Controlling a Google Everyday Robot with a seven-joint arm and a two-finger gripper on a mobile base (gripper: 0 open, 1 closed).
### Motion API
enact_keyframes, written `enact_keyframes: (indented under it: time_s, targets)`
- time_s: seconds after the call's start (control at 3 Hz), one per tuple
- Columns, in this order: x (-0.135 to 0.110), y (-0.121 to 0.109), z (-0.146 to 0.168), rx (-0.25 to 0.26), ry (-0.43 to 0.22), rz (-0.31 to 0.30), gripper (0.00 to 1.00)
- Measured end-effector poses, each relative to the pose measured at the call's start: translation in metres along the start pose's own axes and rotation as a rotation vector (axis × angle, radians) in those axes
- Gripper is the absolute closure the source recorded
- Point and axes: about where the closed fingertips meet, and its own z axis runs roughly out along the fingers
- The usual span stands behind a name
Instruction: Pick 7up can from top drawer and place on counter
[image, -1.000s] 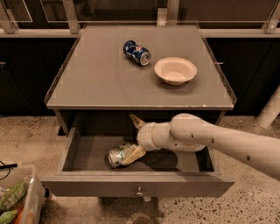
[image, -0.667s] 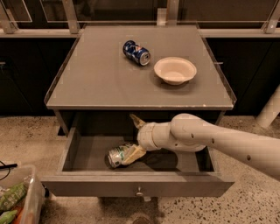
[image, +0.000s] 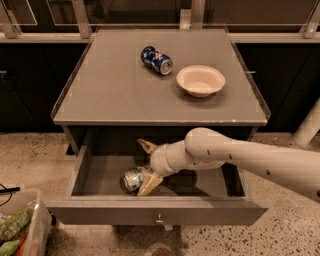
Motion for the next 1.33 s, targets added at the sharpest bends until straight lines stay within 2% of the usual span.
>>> enact_keyframes:
  time_s: [0.33, 1.33]
  targets:
    - [-0.0008, 0.0015, 0.0005, -0.006, -0.002, 0.000, 0.19]
    - [-0.0009, 0.0014, 0.0004, -0.005, -0.002, 0.000, 0.89]
